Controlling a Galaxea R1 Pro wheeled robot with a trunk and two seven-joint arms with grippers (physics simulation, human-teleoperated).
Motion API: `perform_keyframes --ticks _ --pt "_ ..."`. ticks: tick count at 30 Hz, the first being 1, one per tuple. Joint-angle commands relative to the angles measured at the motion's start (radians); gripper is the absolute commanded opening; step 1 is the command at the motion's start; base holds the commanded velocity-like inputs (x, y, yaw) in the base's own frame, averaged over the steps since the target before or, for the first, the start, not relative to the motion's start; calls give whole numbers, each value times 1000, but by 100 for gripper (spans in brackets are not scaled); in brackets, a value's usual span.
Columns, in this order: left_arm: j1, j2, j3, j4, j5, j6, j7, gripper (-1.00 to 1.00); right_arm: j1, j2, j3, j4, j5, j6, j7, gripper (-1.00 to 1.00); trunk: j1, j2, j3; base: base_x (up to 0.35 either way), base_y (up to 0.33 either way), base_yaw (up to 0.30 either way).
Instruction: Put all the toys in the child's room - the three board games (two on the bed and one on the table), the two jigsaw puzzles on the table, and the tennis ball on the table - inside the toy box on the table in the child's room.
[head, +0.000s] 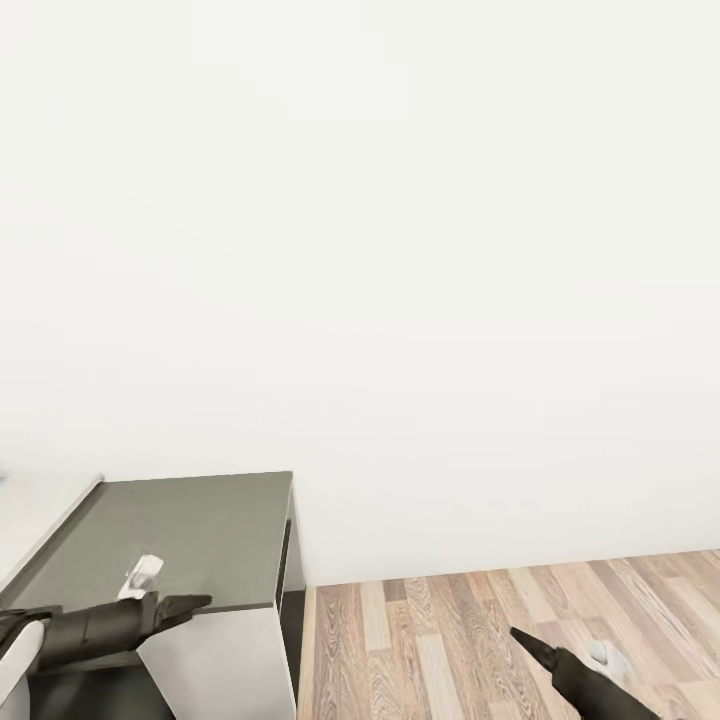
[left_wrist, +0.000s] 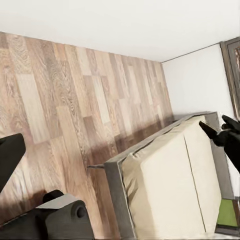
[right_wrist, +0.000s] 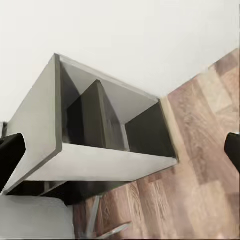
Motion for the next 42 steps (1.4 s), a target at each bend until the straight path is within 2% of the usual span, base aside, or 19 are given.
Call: perform_keyframes --ticks 1,4,8,15,19,23,26,29,33,38,42 --pt "-1 0 0 6 -6 4 -4 100 -1 0 -1 1 1 8 -43 100 1 -2 -2 0 0 0" --pt "-1 -2 -1 19 -43 2 -3 100 0 4 -2 9 55 8 -43 100 1 -2 -2 0 0 0" --pt "0 -3 -1 25 -90 2 -2 100 0 9 -2 12 94 8 -43 100 1 -2 -2 0 0 0" --pt "0 -3 -2 37 -119 0 -1 100 1 9 -1 19 106 7 -44 100 1 -2 -2 0 0 0" --pt "0 -8 -1 55 -159 0 0 100 0 8 1 40 110 4 -46 100 1 -2 -2 0 0 0" --pt "0 -33 2 63 -224 -19 20 100 1 4 2 83 111 -29 -46 100 1 -2 -2 0 0 0" --pt "0 -46 2 69 -249 -43 51 100 1 3 2 111 114 -47 -46 100 1 -2 -2 0 0 0" --pt "0 -56 3 91 -261 -57 85 100 1 5 2 135 138 -56 -47 100 1 -2 -2 0 0 0" --pt "0 -61 3 123 -270 -68 121 100 1 12 -1 150 209 -61 -47 100 1 -2 -2 0 0 0" --pt "0 -63 1 135 -272 -70 146 100 1 17 -1 153 245 -63 -48 100 1 -2 -2 0 0 0" --pt "0 -63 1 148 -272 -76 176 100 1 18 0 156 253 -64 -49 100 1 -2 -2 0 0 0"
